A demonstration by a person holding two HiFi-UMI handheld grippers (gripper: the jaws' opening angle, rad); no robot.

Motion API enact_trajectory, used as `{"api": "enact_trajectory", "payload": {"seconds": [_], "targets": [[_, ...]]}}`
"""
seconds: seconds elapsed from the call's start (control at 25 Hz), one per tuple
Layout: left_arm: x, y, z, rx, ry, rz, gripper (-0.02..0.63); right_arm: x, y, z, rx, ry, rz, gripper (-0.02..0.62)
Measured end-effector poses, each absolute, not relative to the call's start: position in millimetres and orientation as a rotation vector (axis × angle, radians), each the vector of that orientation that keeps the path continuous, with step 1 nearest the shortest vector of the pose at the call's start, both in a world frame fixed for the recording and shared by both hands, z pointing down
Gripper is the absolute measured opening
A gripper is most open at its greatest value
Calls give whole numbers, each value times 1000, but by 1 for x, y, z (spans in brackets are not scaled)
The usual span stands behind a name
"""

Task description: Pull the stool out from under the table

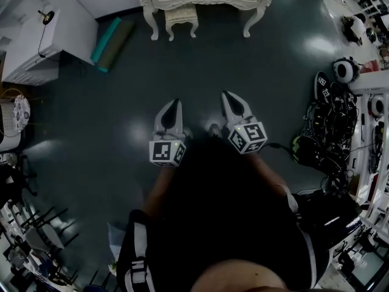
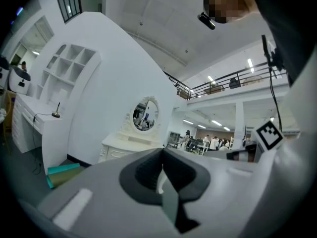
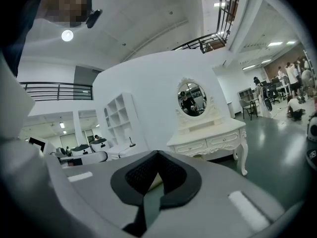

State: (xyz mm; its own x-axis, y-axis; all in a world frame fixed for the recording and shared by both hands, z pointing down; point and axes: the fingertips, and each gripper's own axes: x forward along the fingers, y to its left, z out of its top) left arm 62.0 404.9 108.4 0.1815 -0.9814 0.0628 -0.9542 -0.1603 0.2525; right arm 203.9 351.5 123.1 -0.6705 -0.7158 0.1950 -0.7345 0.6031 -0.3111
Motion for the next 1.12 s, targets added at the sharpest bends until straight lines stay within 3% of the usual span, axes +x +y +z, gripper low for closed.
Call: {"api": "enact_trajectory", "payload": {"seconds": [0.56,1.12], "targets": [[3,382,127,2208,-1845,-165,6,149,332,134,1273,-2732,543,-2],[-6,238,142,2178,-1820,-112,6,130,189,153,1242,-2718,515,-2]]}}
